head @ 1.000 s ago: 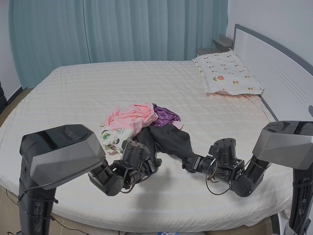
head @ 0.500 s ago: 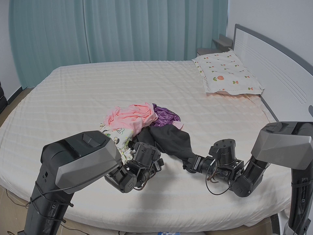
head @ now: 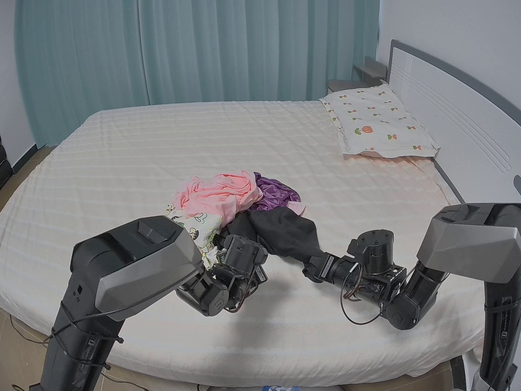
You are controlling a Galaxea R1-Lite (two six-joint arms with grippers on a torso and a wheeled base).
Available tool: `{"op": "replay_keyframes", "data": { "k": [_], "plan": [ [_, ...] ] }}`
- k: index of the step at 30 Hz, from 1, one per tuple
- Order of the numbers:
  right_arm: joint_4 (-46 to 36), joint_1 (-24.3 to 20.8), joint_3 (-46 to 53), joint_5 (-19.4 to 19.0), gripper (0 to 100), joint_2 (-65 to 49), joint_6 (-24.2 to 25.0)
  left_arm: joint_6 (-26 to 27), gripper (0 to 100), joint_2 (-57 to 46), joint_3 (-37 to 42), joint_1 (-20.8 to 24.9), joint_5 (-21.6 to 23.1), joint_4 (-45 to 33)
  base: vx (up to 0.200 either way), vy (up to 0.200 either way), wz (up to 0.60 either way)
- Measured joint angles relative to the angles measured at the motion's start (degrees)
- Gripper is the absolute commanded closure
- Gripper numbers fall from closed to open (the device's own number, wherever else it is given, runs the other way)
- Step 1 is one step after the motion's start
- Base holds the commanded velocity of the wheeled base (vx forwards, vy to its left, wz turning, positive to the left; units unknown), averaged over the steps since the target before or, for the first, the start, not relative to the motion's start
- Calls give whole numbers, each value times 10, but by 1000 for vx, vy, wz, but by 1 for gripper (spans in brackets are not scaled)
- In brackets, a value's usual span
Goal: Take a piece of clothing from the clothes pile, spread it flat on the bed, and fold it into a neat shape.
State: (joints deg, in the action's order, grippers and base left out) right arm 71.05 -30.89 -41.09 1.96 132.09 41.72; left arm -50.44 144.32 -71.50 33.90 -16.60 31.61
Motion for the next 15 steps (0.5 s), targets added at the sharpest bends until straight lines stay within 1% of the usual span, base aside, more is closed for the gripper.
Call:
{"op": "replay_keyframes", "data": {
  "k": [3, 8, 11, 15],
  "plan": [
    [25, 0, 6, 1, 100, -8, 0, -11, 100, -36, 24, -1, 12, 1, 0, 0, 0],
    [57, 2, 12, 2, 100, -46, -7, -22, 100, -131, 65, -3, 28, 3, 0, 0, 0],
    [66, 4, 7, 0, 100, -92, -24, -25, 100, -208, 83, -5, 32, 4, 0, 0, 0],
    [74, 5, -9, -2, 100, -157, -59, -27, 100, -302, 98, -10, 37, 5, 0, 0, 0]
  ]
}}
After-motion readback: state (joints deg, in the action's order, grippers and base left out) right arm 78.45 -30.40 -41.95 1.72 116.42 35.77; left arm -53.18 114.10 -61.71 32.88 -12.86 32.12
